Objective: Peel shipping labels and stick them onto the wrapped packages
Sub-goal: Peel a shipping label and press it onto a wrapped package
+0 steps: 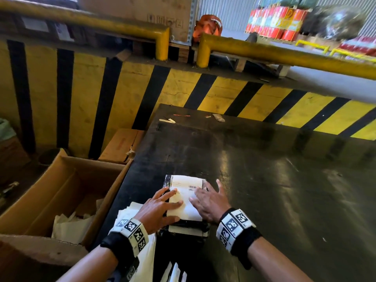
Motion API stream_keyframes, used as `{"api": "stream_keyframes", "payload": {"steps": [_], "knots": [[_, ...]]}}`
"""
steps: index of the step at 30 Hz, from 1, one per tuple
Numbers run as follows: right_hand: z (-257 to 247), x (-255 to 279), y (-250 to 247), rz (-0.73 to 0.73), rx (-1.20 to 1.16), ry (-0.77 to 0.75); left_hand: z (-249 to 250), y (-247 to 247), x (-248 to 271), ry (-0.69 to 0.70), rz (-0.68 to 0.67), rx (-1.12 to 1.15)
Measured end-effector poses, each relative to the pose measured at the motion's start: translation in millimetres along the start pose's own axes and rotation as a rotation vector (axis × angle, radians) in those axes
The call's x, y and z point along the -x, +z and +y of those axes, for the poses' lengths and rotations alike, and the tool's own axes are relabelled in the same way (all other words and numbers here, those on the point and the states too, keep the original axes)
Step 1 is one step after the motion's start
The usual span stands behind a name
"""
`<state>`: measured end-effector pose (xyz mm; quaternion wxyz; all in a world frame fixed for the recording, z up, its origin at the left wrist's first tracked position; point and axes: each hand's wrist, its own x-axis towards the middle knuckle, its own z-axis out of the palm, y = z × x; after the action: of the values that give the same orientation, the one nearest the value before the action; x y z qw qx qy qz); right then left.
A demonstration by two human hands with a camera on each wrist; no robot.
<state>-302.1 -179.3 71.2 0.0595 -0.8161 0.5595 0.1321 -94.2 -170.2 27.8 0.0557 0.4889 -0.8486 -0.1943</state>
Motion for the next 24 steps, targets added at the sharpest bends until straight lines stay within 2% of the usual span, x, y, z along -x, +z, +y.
{"api": "stream_keyframes", "payload": {"steps": [4,8,13,16,20,24], "knots": [[-23.2,3.1,10.0,-0.016,-0.027,-0.045,-0.9,0.6,0.0,0.016,0.013,-0.016],[-2.5,19.1,36.0,0.055,-0.050,0.007,-1.6,0.6,-0.6,0.011,0.006,-0.014],[10.4,29.4,35.0,0.075,-0.041,0.018,-3.5,3.7,-1.4,0.003,0.003,0.007],[-5.8,25.1,26.7,0.105,-0.045,-0.001,-3.8,6.2,-1.8,0.007,0.037,0.025],[-23.5,27.9,44.0,0.072,-0.082,-0.023,-4.2,8.4,-1.8,0.019,0.063,0.035],[-4.0,42.2,53.1,0.165,-0.051,0.032,-6.4,9.9,-1.7,0.013,0.038,0.039]]}}
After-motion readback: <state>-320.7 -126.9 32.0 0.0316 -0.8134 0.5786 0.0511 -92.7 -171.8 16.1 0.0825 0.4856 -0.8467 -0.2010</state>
